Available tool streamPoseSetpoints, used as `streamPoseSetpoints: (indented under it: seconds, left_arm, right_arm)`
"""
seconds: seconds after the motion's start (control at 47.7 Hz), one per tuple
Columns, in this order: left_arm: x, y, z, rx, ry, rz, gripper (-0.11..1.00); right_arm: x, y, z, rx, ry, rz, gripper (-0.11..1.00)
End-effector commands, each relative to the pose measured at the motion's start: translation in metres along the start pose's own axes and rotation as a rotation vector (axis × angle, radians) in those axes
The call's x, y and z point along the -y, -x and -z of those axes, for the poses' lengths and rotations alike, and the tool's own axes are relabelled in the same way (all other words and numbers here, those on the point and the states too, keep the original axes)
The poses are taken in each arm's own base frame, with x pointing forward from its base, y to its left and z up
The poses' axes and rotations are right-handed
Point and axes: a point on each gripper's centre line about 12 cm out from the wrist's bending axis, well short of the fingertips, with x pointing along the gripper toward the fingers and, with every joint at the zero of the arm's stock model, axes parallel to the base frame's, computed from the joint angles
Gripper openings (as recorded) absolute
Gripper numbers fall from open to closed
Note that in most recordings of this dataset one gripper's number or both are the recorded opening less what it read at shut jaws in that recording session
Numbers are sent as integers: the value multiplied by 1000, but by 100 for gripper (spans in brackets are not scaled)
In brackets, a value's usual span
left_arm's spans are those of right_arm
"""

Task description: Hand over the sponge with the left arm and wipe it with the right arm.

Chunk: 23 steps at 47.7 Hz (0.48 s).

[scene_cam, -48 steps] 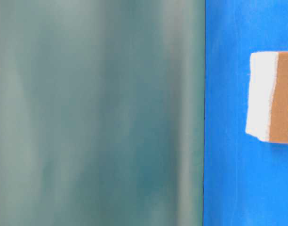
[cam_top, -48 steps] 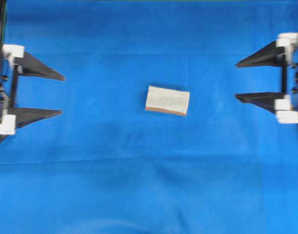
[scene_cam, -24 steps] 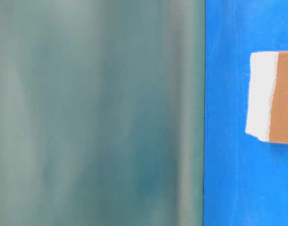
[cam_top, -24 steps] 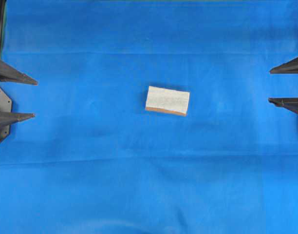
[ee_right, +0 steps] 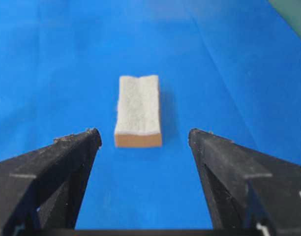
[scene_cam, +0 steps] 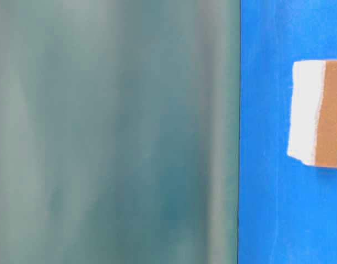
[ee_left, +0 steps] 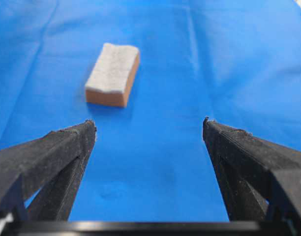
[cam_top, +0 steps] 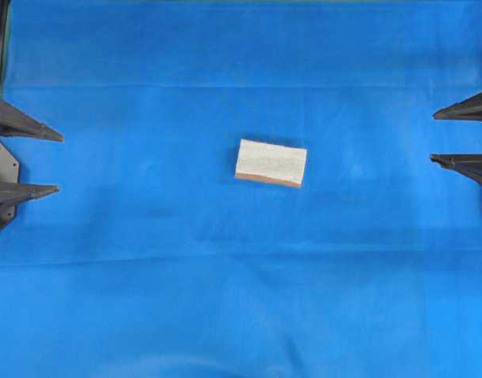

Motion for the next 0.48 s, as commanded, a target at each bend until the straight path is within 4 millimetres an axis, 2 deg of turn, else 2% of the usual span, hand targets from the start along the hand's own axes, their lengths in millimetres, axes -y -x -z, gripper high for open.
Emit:
streamPoseSetpoints:
  seconds: [0.0, 0.462]
  left_arm:
    - [-1, 0, -4, 14, 1, -6, 88]
    - [-3, 0, -5, 17, 4, -26, 88]
  right_arm:
    - [-1, -1, -5, 13, -5, -5, 73]
    - [-1, -1, -5, 11, -5, -5, 73]
